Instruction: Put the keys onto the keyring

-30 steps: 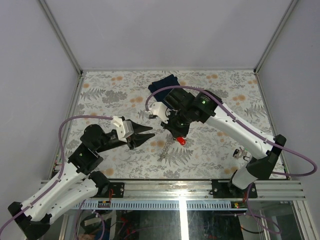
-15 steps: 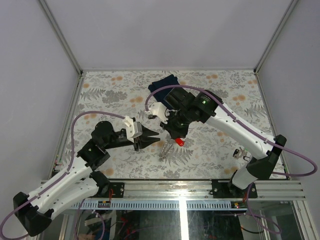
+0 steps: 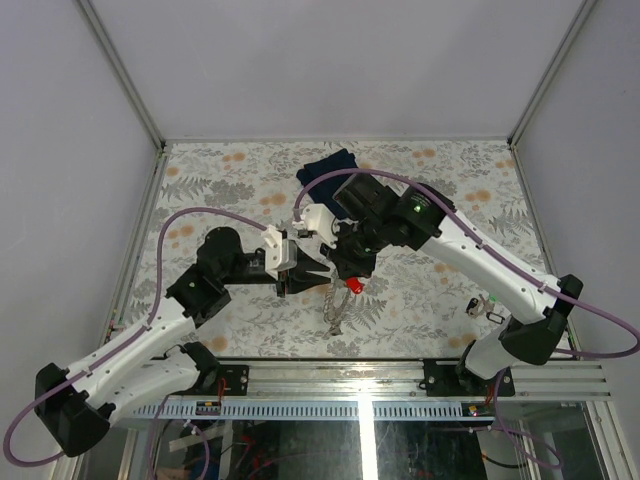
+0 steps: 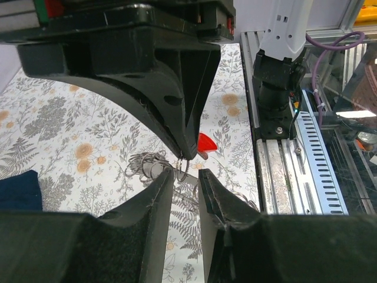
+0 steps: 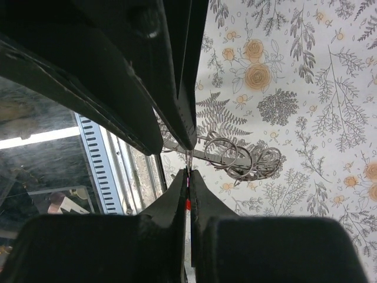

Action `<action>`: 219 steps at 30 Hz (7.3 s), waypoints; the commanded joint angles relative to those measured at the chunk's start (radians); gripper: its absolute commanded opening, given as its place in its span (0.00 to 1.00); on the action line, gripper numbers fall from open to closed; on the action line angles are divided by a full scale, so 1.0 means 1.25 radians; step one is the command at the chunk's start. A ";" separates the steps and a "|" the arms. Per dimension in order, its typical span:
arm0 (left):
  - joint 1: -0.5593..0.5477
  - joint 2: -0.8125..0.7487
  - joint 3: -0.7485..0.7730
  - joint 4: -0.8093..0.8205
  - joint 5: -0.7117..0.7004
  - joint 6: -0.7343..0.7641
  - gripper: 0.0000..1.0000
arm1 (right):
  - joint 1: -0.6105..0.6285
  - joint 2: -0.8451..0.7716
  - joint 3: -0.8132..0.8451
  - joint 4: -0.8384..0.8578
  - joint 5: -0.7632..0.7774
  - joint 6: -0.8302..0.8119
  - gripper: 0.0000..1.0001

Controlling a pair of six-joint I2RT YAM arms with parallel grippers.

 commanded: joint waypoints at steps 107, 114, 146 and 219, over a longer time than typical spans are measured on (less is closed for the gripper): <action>0.003 0.035 0.007 0.099 -0.020 -0.019 0.00 | 0.009 -0.099 -0.063 0.153 -0.053 0.036 0.00; 0.003 0.040 0.015 0.101 -0.009 -0.029 0.00 | 0.009 -0.112 -0.067 0.183 -0.035 0.043 0.12; 0.003 -0.056 -0.258 0.841 -0.319 -0.360 0.00 | -0.190 -0.298 -0.348 0.795 -0.298 0.562 0.41; 0.003 -0.060 -0.227 0.801 -0.303 -0.340 0.00 | -0.189 -0.289 -0.339 0.645 -0.220 0.491 0.00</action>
